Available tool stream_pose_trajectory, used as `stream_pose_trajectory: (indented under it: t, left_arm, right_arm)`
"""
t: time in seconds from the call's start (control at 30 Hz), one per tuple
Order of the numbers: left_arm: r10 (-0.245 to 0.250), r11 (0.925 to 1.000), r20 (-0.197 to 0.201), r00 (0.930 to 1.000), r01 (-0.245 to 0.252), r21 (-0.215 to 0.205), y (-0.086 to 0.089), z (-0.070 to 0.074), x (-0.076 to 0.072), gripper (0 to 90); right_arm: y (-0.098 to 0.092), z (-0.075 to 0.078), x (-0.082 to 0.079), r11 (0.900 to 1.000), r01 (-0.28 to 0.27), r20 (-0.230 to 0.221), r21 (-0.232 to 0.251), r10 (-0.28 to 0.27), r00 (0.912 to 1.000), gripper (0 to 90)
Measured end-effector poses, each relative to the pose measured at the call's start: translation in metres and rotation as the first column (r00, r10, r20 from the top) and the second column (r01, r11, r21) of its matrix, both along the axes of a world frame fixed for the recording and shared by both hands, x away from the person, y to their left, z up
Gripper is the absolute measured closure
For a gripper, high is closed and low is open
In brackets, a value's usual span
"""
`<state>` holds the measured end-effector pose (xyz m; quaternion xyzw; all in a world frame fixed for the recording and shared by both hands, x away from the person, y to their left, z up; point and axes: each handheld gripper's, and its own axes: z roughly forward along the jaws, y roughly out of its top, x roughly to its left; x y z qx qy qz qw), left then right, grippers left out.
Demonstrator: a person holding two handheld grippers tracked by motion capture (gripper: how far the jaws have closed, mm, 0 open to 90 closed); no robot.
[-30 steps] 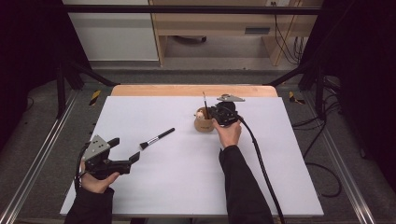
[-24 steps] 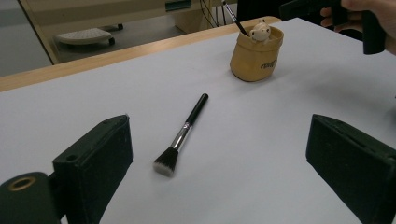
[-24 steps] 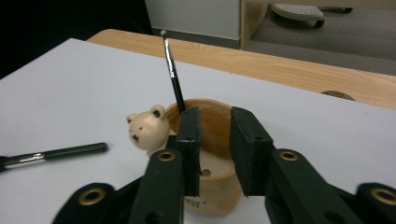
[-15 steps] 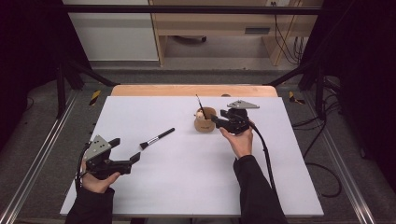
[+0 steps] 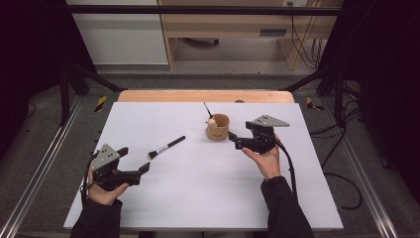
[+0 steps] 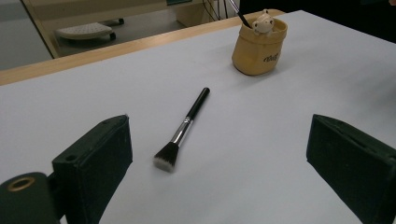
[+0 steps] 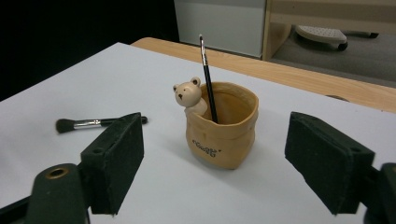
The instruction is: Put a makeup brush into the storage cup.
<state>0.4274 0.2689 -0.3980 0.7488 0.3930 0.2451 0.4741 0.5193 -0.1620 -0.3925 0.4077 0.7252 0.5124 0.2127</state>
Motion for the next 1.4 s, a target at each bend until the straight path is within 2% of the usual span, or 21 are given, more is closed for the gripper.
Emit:
stream_pose_trajectory:
  t: [0.37,0.83,1.4]
  left_arm:
    - [-0.002,1.0,-0.004,1.0,0.002,0.006,-0.003,-0.002,0.0,6.3]
    - [-0.006,0.9998,-0.008,1.0,0.006,0.017,-0.005,-0.003,0.0,6.2]
    - [-0.001,1.0,-0.006,1.0,0.001,0.009,-0.005,-0.004,0.001,6.2]
  right_arm:
    - [-0.018,0.001,-0.025,1.0,-0.015,0.024,0.022,0.014,0.9996,12.8]
    - [-0.042,-0.001,-0.055,0.999,-0.03,0.023,0.012,0.03,0.9993,6.5]
    - [-0.07,-0.015,-0.084,0.999,0.017,0.009,0.03,-0.017,0.9998,4.8]
